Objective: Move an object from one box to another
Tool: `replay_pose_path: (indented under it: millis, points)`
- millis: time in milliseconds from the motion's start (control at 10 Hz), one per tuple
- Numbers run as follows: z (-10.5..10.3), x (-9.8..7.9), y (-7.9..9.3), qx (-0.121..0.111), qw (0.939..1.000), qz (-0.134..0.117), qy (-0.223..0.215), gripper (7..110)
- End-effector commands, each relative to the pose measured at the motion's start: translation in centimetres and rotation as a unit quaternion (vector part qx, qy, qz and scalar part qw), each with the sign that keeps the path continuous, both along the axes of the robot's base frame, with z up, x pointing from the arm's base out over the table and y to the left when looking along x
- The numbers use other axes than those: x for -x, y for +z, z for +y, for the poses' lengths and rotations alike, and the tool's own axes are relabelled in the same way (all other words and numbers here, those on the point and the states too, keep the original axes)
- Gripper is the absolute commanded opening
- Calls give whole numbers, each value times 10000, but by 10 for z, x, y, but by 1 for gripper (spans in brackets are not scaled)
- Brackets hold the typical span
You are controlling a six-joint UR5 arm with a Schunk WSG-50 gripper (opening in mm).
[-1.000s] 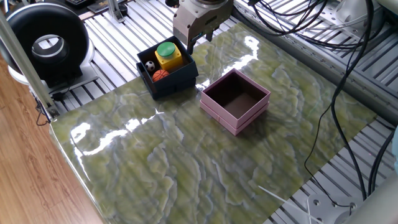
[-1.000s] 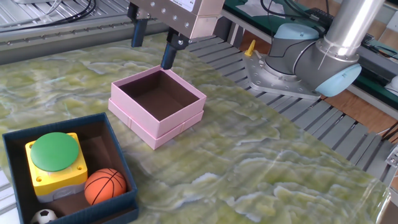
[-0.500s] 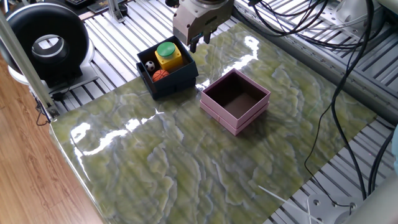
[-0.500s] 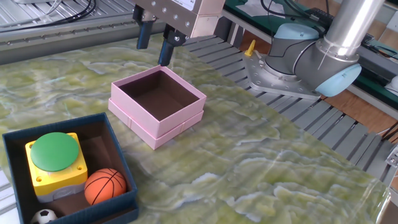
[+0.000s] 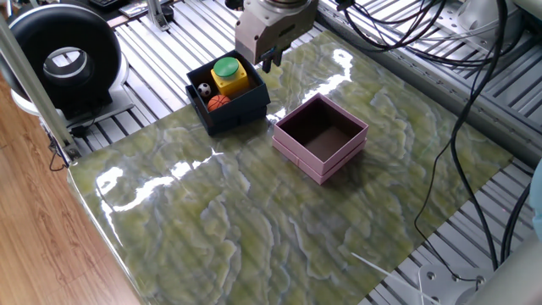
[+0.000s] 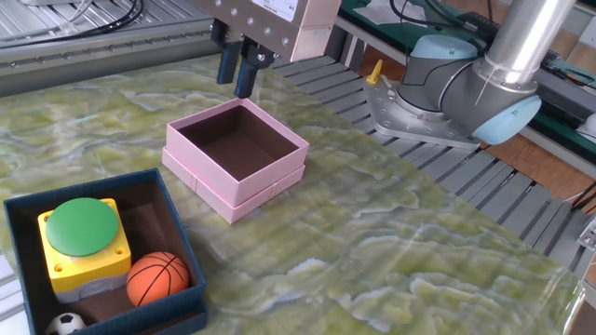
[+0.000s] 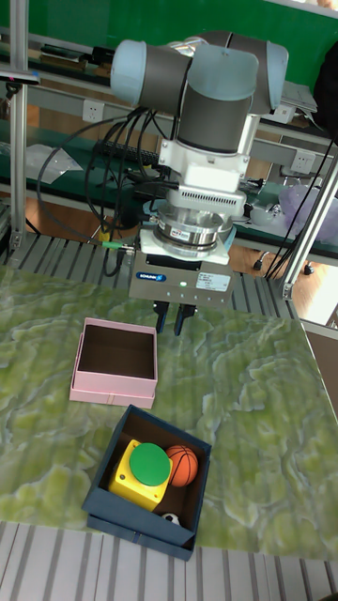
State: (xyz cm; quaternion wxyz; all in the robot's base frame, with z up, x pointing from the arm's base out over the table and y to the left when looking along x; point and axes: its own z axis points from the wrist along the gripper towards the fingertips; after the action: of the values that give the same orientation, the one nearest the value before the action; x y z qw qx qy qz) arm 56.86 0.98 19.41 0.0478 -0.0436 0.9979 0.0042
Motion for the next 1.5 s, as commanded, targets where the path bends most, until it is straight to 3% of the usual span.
replay_pose_path:
  millis: [0, 200, 300, 500, 600, 800, 900, 1000, 1200, 1400]
  points:
    - [0, 4, -5, 45, 9992, 112, 381, 44]
    - [1, 12, -6, 27, 9981, 271, 550, 44]
    - [5, 24, -6, -69, 9973, 489, 549, 44]
    - [1, 32, -6, 5, 9966, 654, 507, 44]
    - [5, 30, -6, -77, 9967, 619, 528, 44]
    - [10, 10, -5, -144, 9973, 204, 683, 44]
    - [15, 9, -5, -243, 9974, 175, 662, 44]
    - [8, 11, -5, -112, 9978, 231, 615, 44]
    - [9, 21, -6, -133, 9964, 419, 727, 44]
    - [13, -2, -2, -97, 9927, 598, 1042, 44]
